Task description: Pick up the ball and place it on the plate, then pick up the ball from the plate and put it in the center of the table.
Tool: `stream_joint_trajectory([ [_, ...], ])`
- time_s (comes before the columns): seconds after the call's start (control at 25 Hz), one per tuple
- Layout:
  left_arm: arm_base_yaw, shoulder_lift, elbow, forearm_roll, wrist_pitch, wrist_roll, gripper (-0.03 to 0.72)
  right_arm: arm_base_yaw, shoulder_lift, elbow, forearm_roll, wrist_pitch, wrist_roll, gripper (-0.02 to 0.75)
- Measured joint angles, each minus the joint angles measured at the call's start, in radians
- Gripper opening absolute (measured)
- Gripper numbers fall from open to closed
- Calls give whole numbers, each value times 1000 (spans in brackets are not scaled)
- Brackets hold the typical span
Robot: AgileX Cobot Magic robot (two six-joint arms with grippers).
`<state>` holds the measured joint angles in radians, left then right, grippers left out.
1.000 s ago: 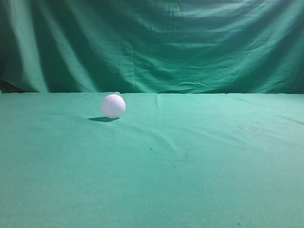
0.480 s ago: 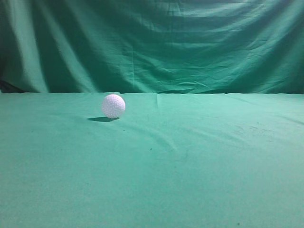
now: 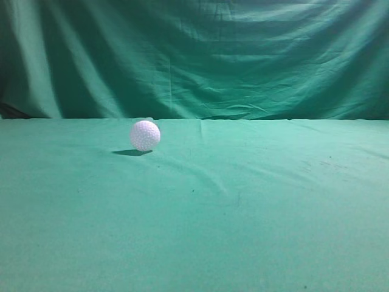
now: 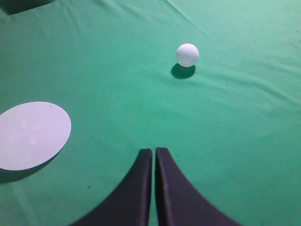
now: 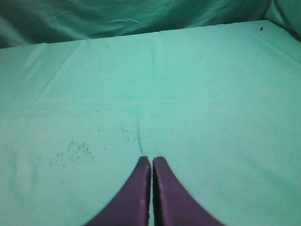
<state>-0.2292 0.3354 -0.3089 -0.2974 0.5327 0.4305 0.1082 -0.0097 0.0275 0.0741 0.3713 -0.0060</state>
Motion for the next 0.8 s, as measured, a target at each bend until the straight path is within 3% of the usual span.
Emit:
stream_joint_trajectory([
  [0.8,0,0,0,0,0,0,0,0,0,0,2,4,-2,0],
])
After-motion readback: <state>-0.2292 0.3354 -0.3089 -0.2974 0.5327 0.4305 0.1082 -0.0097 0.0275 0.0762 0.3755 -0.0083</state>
